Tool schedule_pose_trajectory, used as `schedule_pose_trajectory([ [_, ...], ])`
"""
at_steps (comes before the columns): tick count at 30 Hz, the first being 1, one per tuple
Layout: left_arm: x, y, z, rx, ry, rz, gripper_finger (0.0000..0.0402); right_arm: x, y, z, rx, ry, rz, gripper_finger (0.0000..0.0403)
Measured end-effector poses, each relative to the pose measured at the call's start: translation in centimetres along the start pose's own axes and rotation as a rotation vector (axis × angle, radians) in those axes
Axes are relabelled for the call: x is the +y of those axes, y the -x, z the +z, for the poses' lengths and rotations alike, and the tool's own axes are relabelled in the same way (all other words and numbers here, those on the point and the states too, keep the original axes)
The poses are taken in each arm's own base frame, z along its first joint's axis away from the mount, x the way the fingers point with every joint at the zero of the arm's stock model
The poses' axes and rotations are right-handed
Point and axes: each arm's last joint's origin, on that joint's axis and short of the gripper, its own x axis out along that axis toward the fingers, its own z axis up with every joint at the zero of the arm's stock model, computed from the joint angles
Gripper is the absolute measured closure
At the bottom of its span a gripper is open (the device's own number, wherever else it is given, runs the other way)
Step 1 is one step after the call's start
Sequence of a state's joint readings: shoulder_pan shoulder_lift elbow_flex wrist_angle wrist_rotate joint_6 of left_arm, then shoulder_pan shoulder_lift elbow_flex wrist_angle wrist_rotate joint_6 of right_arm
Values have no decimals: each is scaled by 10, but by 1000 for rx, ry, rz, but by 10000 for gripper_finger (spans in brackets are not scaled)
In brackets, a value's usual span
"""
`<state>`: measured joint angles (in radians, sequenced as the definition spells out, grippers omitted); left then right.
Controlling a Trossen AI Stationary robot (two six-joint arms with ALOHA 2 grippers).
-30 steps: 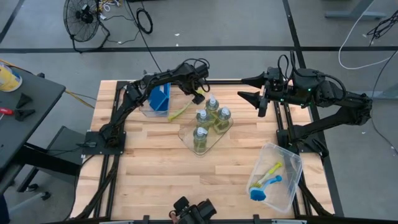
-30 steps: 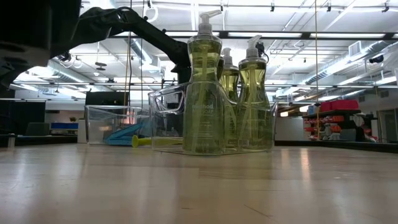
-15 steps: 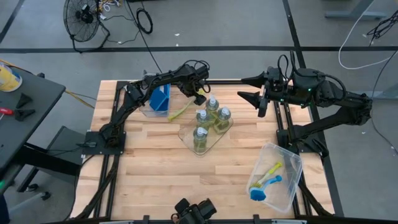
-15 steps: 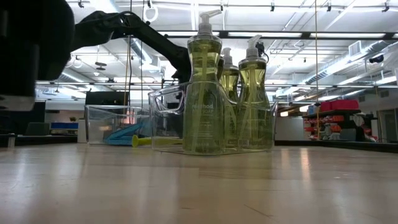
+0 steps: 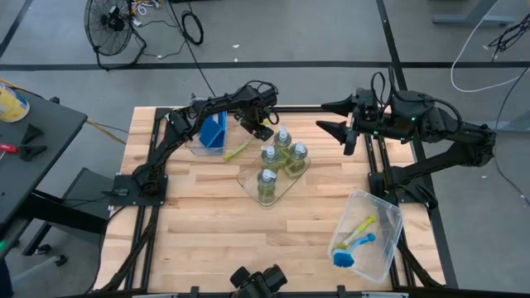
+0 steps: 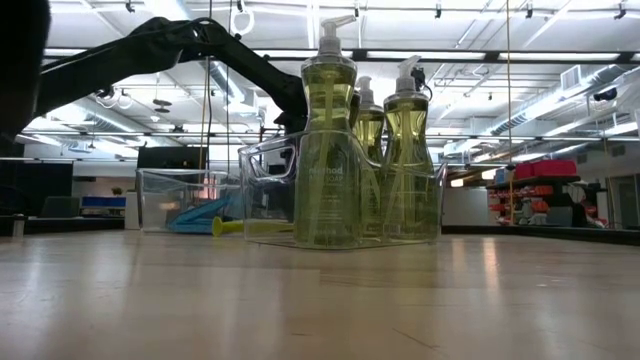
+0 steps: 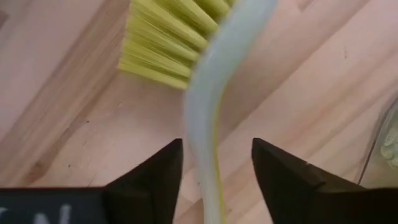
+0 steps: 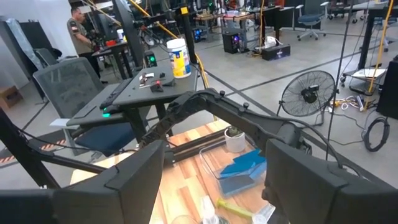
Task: Pick & Place Kitchen Sink Supplies
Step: Put the yellow toilet brush into the transparent container
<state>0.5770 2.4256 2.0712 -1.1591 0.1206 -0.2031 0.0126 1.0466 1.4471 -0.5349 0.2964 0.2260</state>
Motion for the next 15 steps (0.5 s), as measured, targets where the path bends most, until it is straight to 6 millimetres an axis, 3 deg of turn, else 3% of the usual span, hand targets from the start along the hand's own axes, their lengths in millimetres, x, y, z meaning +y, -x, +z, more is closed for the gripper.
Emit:
schedule_pose_trajectory([
  [5, 0, 0, -1, 10, -32, 1, 246, 0, 0, 1, -5, -2, 2, 117],
  [15, 3, 0, -5, 50, -102, 27, 286, 0, 0, 1, -10, -4, 3, 117],
])
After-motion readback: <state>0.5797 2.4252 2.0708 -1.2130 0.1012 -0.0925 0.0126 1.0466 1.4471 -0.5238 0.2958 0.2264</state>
